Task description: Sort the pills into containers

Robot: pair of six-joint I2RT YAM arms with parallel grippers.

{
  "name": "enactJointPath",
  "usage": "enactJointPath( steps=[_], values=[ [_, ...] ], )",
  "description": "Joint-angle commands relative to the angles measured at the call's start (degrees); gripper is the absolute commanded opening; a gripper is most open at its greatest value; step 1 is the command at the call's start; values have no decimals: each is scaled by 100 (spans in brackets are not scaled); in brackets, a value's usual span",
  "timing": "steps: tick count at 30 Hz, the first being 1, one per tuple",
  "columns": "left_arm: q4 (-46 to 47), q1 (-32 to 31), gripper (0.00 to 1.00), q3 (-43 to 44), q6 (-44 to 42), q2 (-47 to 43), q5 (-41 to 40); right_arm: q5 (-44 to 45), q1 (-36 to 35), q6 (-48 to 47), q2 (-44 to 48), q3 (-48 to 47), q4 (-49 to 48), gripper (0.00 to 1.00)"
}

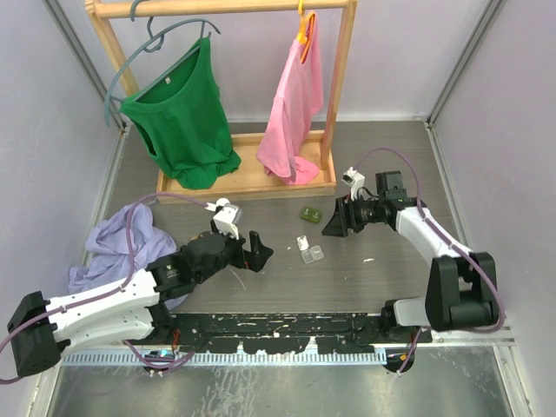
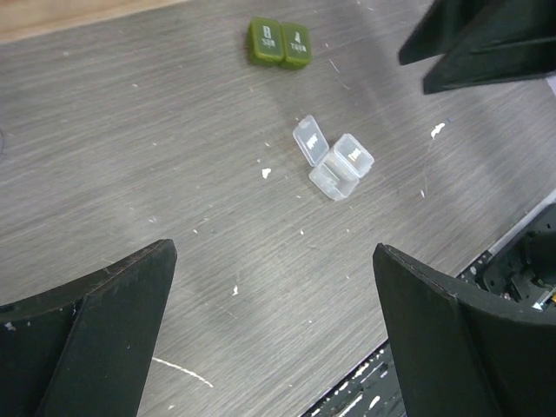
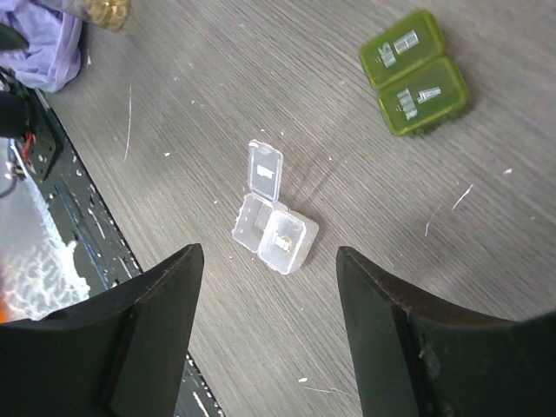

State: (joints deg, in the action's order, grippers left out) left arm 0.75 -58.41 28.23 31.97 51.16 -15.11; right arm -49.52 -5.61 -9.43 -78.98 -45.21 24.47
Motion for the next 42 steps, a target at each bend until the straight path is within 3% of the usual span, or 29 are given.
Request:
enactJointPath(
  steps=[1,9,16,21,29,35,38,42],
  values=[
    [-893,284,98,522,-396,-224,95,-184,7,-916,797,-138,235,71],
    [-2213,1242,98,1307,-1091,-341,661,-638,143,-1490,1784,127,115,90],
    [-2365,2519,99,1646,-1368,-45,1432,-1128,176,-2197,1875,-22,676,90],
    [-2041,3097,100,1888,-1519,794,1169,-1218,174,-2254,1913,-6,721,90],
    [-2189,3171,90,2756,-1450,2616,400,-1313,174,-2245,1905,45,714,90],
    [-2137,3165,78,3037,-1422,3139,216,-1376,164,-2248,1881,65,700,90],
    [-2141,3169,65,3102,-1406,3256,94,-1392,162,-2252,1882,74,695,90],
    [-2106,3169,64,3155,-1388,3398,119,-1411,170,-2248,1883,87,691,90]
  ],
)
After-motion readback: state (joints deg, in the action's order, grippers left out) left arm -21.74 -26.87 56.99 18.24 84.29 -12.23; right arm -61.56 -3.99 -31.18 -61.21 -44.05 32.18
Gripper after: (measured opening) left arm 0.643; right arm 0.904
